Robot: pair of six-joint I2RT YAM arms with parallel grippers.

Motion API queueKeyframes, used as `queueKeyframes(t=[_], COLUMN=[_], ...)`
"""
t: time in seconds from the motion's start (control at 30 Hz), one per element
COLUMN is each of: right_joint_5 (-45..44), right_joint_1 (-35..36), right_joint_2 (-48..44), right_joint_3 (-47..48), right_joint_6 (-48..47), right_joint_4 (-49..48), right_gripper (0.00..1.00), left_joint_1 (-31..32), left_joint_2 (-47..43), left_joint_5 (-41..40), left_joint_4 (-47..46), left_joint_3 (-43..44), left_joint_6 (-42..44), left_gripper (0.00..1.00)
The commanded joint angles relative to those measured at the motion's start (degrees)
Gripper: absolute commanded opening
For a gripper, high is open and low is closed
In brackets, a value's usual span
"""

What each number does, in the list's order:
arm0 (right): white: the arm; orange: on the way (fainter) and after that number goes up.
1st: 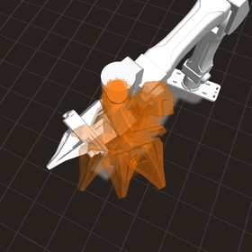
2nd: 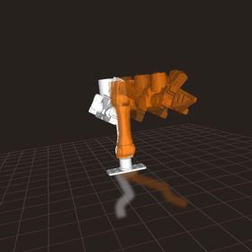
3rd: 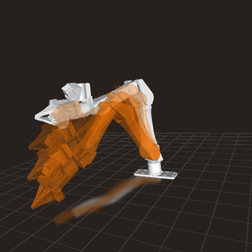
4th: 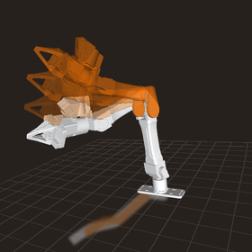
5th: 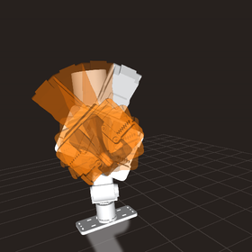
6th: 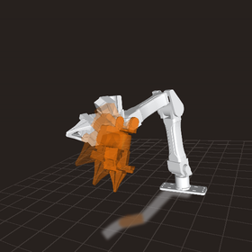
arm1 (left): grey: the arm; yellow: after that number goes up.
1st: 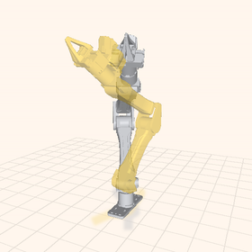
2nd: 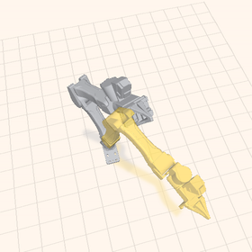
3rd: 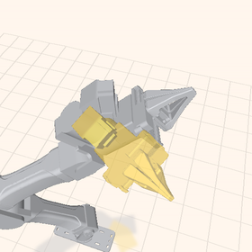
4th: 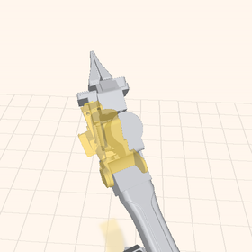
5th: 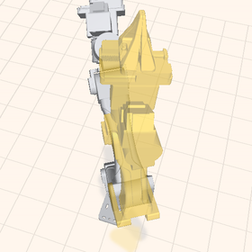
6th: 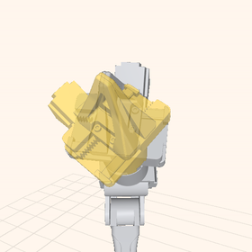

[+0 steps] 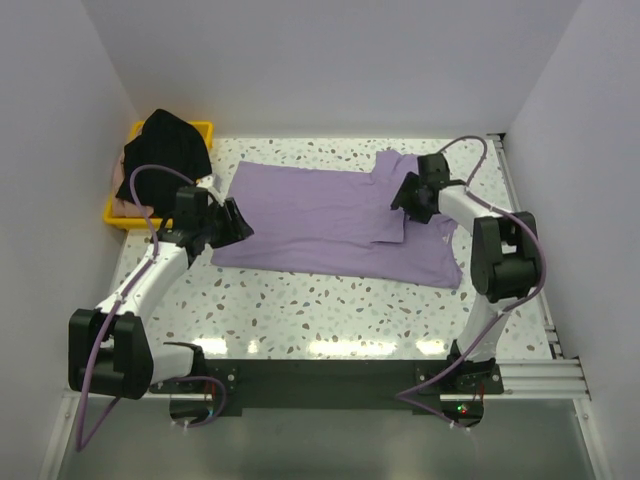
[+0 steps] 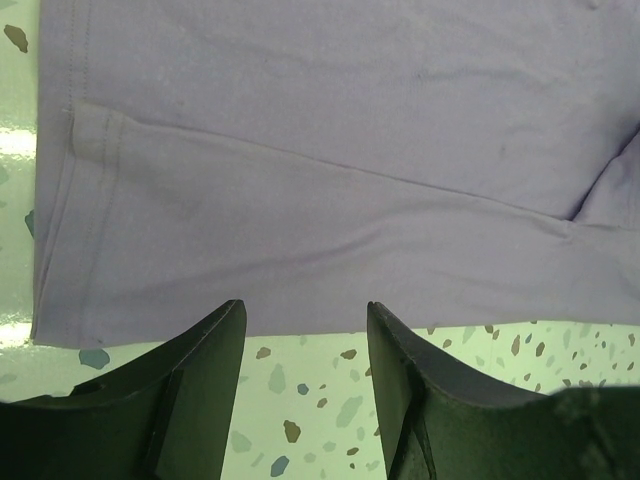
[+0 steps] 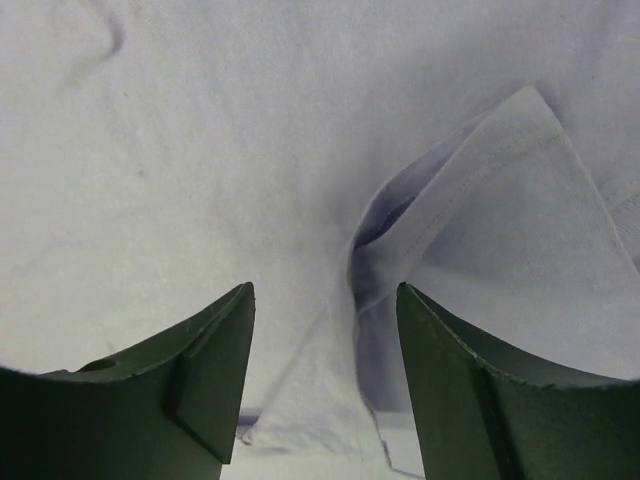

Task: Fold and stack the t-shirts
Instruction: Fold the tshirt

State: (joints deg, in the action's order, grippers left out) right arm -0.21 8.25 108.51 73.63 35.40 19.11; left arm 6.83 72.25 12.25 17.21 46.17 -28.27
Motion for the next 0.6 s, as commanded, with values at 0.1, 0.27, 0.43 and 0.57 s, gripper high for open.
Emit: queueKeyframes(t=[0.1, 0.27, 0.43, 0.57], right_joint_5=[0.74, 3.10, 6.71, 8.90], right_joint_1=[0.27, 0.28, 0.71, 1.50], right_joint_2=[-9.80, -12.70, -11.83, -9.90], right_joint_3=[-7.43, -14.10, -16.85, -15.27], right_joint_6=[-0.24, 1.51, 3.18, 4.50], right_joint_4=[-3.64, -6.80, -11.64, -12.96], right_gripper=[0.67, 0.70, 0.72, 0.72], left_joint_1=[0.38, 0.38, 0.46, 0.46], left_joint_2=[-0.18, -0.35, -0.35, -0.44], left_joint_5=[0.93, 1.11, 1.28, 1.20], left_joint_4=[-2.62, -2.80, -2.89, -2.89], left_joint_3=[-0.21, -0.21, -0.29, -0.29], left_joint_6=[1.29, 1.29, 1.29, 1.29], left_gripper=[0.57, 0.57, 0.57, 0.57])
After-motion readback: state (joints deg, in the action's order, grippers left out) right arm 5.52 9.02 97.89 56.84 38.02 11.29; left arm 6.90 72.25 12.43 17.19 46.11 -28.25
